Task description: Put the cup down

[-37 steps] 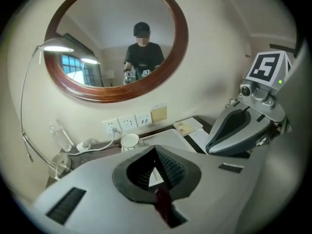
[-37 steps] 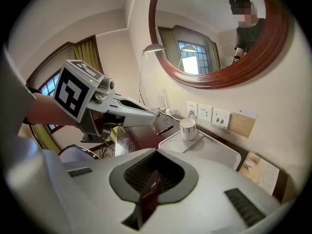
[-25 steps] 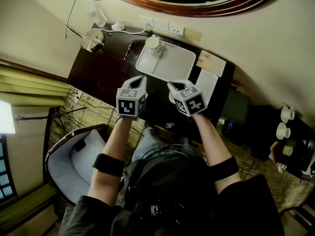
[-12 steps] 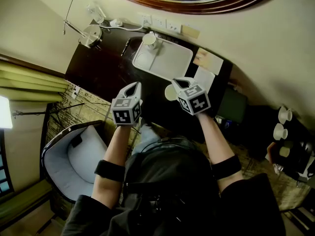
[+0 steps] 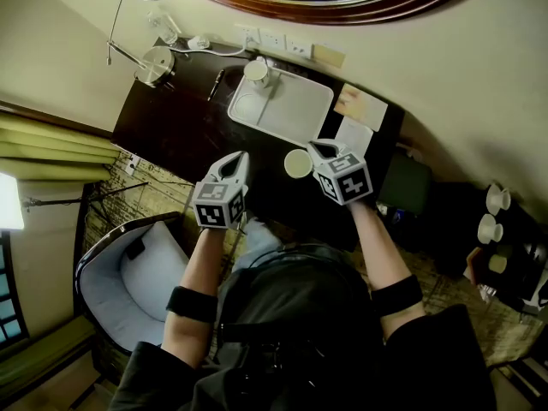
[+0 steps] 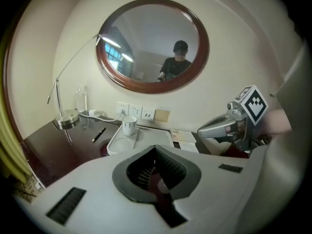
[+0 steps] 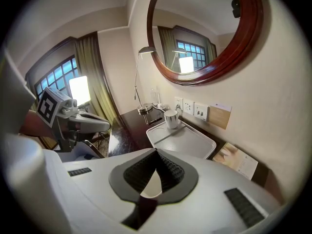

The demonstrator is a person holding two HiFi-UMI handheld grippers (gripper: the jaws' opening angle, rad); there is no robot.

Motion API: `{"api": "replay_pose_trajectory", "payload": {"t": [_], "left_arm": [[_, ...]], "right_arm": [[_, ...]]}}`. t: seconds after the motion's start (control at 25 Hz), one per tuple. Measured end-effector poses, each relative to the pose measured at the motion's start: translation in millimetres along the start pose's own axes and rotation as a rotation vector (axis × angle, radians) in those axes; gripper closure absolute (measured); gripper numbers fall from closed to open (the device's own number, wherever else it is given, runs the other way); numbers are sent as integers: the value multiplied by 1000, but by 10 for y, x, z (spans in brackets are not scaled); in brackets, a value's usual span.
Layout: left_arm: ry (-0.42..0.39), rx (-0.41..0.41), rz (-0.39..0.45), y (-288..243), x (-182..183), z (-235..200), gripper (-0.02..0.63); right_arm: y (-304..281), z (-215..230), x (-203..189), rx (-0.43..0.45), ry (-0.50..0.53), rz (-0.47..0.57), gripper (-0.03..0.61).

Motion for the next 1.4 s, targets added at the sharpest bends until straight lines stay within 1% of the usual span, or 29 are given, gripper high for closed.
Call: {"api": "replay_pose_trajectory", "payload": {"t": [0.16,0.28,0.4,0.52,0.64,0.68,0.76,0.8,0.92,1.04,1.16,1.24,1.32,1.4], "left_arm": [[-84,-62,-38,-66,-39,210,611],[-159,-103,-59,-145,-88,370,611],[-276,-174,-71,-207,-125,554,543],[-397,-242,-87,-252,-142,728,474],[-464,-284,-112,-300,-130,840,436],[-471,-288,-127,-324,-124,866,421],[-472,-279,-168,-379,-122,913,368],[-467,-267,-191,-410,-130,936,345],[-426,-227,-266,-517,-189,1026,244],[-397,-195,-337,-638,-295,1132,197],[-392,-172,-393,-775,-407,1223,196],[-393,-148,-405,-867,-450,1262,196],[-421,-132,-406,-956,-504,1303,196],[-449,-143,-424,-1036,-588,1366,196]], "right_arm": [[75,77,-146,-20,-34,-1,568],[135,156,-327,-40,-54,-6,568],[201,233,-485,-58,-73,-2,568],[303,226,-557,-63,-112,7,568],[353,266,-659,-80,-135,27,568],[367,276,-681,-86,-144,34,568],[414,269,-701,-98,-167,44,568],[439,262,-709,-102,-176,48,568],[510,237,-689,-103,-183,63,568],[539,256,-743,-106,-192,58,568],[554,276,-805,-106,-202,44,568],[577,289,-843,-104,-207,43,568],[597,303,-902,-105,-212,38,568],[623,318,-944,-106,-215,35,568]]}}
Point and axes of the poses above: the fingertips, and each gripper's own axes: y backward along the fingers, z to its right, x out of its top, the point moved 6 cm from there along y, backward along the fingers, and after that the axes turned 11 degrees about x, right-handed, at the moved point
